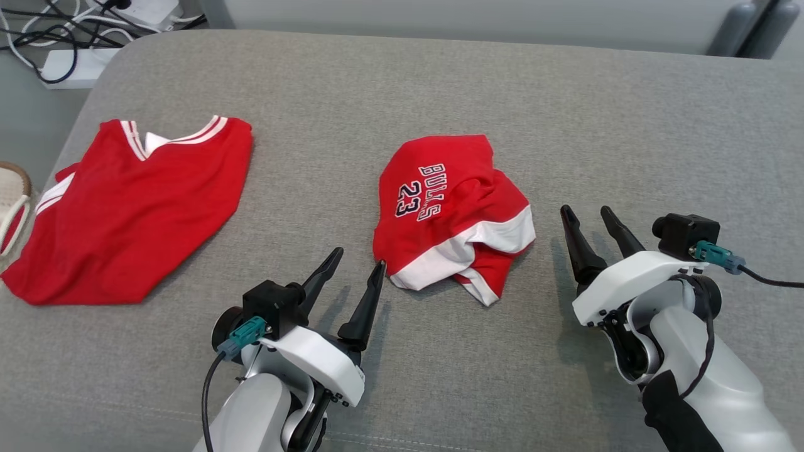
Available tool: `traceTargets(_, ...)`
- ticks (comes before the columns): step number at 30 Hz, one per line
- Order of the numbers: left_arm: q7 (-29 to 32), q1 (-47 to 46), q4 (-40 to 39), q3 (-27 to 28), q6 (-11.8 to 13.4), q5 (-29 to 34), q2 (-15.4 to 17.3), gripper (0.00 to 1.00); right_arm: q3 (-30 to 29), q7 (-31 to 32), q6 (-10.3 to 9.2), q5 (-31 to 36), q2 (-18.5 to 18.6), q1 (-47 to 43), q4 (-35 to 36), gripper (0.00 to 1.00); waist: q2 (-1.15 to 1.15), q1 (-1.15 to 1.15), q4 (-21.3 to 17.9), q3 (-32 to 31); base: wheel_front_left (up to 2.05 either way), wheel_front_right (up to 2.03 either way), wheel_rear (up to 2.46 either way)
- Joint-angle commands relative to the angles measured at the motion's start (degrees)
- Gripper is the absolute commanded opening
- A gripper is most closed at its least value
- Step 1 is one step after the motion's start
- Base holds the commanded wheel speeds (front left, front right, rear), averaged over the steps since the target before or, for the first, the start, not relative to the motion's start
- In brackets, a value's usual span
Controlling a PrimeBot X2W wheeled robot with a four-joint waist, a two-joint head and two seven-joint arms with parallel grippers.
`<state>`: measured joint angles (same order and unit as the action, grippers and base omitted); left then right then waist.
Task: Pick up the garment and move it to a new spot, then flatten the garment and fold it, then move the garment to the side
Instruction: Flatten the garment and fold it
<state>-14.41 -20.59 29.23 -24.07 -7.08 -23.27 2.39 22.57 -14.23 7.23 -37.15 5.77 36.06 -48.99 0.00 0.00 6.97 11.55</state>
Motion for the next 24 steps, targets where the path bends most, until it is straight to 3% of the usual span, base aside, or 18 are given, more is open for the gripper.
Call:
traceTargets(1,-0.59,-1.76,-1.63,1.79,-0.40,0.47,0.49,1.00,1.13,-0.77,0.25,-0.67,-0.39,0.86,1.00,1.00,0.00,0.00,1.33,0.12,0.00,0.00,0.00)
traceTargets(9,-0.59,-1.28,-2.48,1.14,-0.40,0.11,0.49,1.00,3.65,-0.72,0.25,-5.87,-0.10,2.55,-5.67,1.00,0.00,0.00,7.45,1.21,0.00,0.00,0.00)
traceTargets(10,-0.59,-1.24,-2.55,1.16,-0.40,0.15,0.49,1.00,3.98,-0.52,0.25,-6.99,-0.26,2.70,-6.49,0.87,0.00,0.00,7.97,1.35,0.00,0.00,0.00)
traceTargets(12,-0.59,-1.16,-2.74,1.30,-0.40,0.16,0.49,1.00,5.15,-0.07,0.25,-8.49,-0.36,3.12,-7.77,0.32,0.00,0.00,8.62,1.50,0.00,0.00,0.00)
traceTargets(13,-0.59,-1.11,-2.80,1.40,-0.40,0.22,0.49,1.00,5.47,0.02,0.25,-9.50,-0.45,3.27,-8.18,0.00,0.00,0.00,8.74,1.51,0.00,0.00,0.00)
traceTargets(16,-0.59,-0.68,-2.94,2.17,-0.40,0.27,0.49,1.00,6.12,-0.72,0.25,-12.88,2.40,4.72,-2.63,0.00,0.00,0.00,5.27,0.39,0.00,0.00,0.00)
traceTargets(24,-0.59,-0.30,-2.05,0.89,-0.40,-0.94,0.49,1.00,0.92,-0.75,0.25,-7.74,4.78,2.16,8.61,0.00,0.00,0.00,-0.90,-1.04,0.00,0.00,0.00)
